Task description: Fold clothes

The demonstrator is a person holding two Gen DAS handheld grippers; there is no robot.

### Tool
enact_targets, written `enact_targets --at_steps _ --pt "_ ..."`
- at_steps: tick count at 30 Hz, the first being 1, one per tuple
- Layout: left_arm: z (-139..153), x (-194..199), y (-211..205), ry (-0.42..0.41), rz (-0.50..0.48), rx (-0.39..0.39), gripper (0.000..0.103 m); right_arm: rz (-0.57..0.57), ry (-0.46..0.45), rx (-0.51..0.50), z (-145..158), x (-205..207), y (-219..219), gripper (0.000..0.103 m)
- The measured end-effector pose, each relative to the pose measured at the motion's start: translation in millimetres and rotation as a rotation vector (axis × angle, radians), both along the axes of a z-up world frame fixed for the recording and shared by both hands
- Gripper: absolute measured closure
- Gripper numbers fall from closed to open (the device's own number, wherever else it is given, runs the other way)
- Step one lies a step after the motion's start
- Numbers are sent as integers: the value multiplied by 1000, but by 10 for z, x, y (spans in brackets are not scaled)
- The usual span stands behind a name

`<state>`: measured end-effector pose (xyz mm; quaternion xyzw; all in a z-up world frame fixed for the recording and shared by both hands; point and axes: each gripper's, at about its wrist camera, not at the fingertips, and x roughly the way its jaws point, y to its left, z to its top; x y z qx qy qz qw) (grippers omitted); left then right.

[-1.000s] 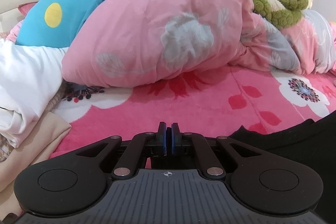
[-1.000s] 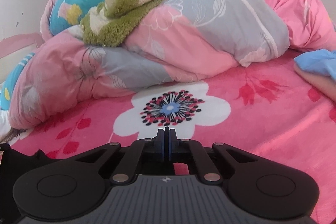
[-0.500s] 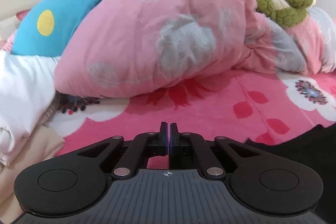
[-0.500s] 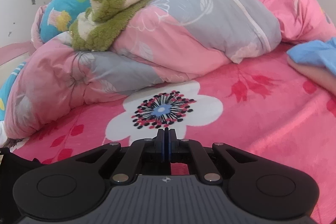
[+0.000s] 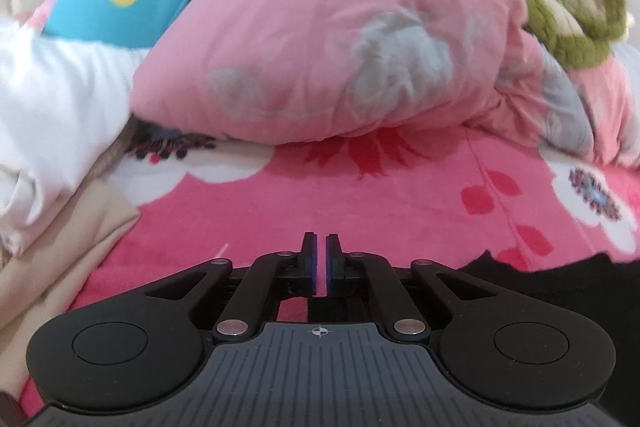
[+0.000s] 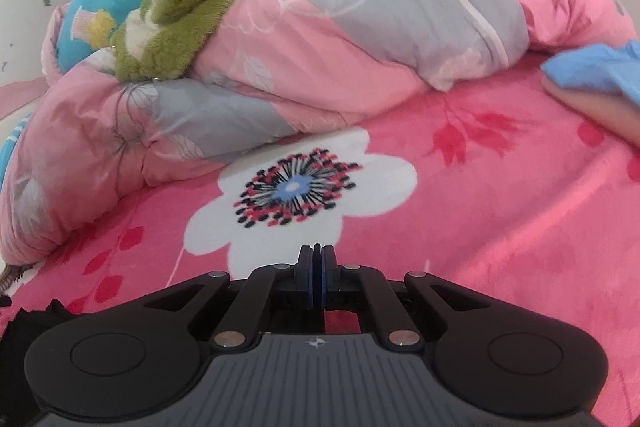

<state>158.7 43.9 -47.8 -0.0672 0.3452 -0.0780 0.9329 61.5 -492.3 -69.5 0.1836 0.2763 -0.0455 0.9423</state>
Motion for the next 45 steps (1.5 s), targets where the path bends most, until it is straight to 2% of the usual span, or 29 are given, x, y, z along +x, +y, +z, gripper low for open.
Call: enact_targets --at_steps 4,5,7,8,9,11,14,19,21,22,23,24,25,26,29,38,42,45 --pt "6 42 102 49 -13 -111 96 -58 0 30 11 -32 -129 98" --pt "0 52 93 57 -24 -127 91 -62 -2 54 10 -41 -172 98" --pt "-30 71 56 79 -46 -147 75 -57 0 88 5 -45 -214 95" --pt "-53 80 21 88 -58 -143 67 -52 2 98 2 -48 -220 90" --pt "-76 90 -13 98 -70 -139 67 -48 5 106 1 -50 -223 82" --pt "-123 108 -74 116 -87 -131 67 -35 12 120 -4 -44 -226 72" --pt "-176 125 -119 130 -94 -119 67 -10 37 150 -18 -7 -238 63" --pt "-212 139 -130 127 -93 -109 69 15 132 181 -130 130 -250 61" --pt "-201 126 -135 112 -94 -103 76 29 136 174 -139 157 -236 60" --pt "-188 112 -139 100 -94 -98 80 37 136 170 -141 170 -228 61" --pt "-175 99 -142 88 -95 -93 86 45 136 167 -144 182 -220 66" --pt "-163 85 -146 76 -95 -87 92 53 137 163 -146 195 -213 76" --pt "-150 72 -150 65 -95 -82 94 71 132 156 -141 198 -185 85" --pt "-137 59 -154 53 -96 -77 97 87 124 143 -129 195 -150 99" --pt "-99 19 -165 17 -97 -62 100 110 74 58 -33 138 -9 99" --pt "223 -172 -88 -99 -84 -56 101 110 -89 -28 410 -83 204 100" --pt "245 -116 -100 -115 -67 -49 101 99 -97 -29 471 -29 221 100" --pt "181 -28 -129 -104 -58 -31 101 85 -73 -16 380 56 203 100"
